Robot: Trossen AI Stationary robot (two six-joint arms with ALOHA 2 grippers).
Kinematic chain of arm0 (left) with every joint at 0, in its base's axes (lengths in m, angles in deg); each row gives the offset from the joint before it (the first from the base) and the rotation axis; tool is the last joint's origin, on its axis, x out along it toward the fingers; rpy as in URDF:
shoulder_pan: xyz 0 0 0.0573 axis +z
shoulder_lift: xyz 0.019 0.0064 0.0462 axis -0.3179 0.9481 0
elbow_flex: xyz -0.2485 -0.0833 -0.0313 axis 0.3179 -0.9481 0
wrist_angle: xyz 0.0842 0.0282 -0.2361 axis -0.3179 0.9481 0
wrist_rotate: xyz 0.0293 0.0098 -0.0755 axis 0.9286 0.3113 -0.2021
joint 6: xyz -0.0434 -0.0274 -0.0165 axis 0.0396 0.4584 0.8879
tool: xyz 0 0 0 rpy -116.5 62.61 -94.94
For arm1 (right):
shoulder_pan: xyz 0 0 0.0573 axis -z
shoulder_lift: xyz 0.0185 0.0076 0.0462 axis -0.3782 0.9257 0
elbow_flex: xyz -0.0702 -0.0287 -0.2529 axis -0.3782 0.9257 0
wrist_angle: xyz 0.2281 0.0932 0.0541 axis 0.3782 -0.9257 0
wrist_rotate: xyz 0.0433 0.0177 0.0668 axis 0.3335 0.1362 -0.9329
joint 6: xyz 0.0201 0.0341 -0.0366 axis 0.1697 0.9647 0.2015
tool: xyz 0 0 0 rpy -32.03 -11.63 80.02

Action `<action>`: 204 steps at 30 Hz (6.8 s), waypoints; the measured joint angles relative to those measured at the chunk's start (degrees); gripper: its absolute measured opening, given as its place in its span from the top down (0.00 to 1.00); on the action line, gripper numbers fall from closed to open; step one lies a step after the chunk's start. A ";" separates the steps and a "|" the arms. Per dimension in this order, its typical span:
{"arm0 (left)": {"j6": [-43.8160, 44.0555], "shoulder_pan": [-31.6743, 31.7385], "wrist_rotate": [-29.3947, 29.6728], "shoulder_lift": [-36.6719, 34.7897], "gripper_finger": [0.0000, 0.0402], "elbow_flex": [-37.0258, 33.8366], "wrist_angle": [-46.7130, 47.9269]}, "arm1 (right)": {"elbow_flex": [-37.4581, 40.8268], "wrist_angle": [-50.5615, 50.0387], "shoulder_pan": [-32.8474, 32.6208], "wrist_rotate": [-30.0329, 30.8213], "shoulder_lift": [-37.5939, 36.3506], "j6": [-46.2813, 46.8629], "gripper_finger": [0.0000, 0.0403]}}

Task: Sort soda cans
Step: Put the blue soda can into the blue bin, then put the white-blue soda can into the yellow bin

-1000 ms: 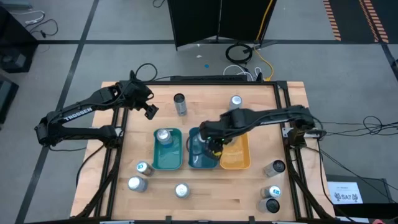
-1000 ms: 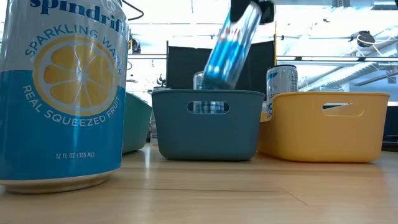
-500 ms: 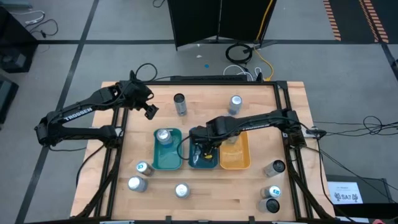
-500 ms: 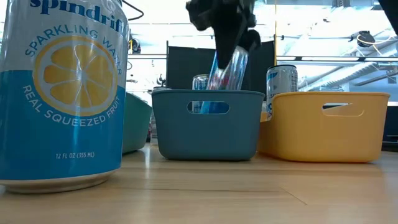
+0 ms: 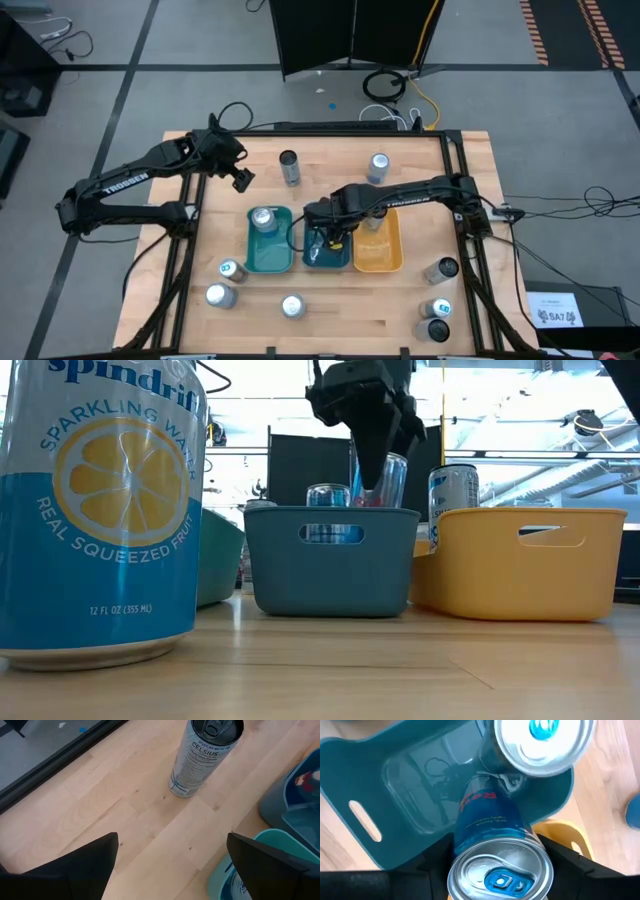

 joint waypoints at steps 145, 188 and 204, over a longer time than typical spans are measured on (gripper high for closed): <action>-0.17 0.00 2.21 0.39 0.05 0.00 -3.31 | 42.69 69.86 31.05 -1.52 -38.65 8.22 0.25; -0.11 -0.02 2.19 0.39 0.05 0.00 -3.28 | 42.71 120.52 31.79 -7.55 -15.98 17.47 0.14; -0.13 -0.02 2.19 0.39 0.05 0.00 -3.28 | 42.71 98.48 23.60 -7.95 -16.00 -23.67 0.14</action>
